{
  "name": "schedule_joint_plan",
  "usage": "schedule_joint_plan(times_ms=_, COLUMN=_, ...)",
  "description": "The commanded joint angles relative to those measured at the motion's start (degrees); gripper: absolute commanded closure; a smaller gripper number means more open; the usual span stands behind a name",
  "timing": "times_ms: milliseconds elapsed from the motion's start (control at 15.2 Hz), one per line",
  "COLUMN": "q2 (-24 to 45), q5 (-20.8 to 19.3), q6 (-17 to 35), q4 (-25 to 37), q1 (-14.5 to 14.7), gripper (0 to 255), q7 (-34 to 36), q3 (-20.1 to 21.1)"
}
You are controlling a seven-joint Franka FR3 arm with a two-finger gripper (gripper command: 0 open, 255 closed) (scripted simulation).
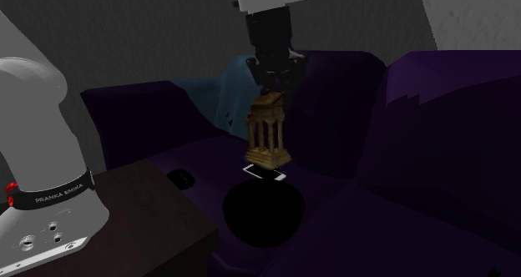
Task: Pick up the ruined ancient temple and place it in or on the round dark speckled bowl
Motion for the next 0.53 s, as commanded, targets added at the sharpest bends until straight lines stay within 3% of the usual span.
schedule_joint_plan(times_ms=0, q2=0.1, q5=0.0, q6=1.3, q4=-1.2, q1=-0.1, gripper=255, q7=-0.5, q3=-0.4)
schedule_joint_plan(times_ms=462, q2=2.8, q5=1.2, q6=7.1, q4=-4.6, q1=0.4, gripper=255, q7=-1.9, q3=-1.7)
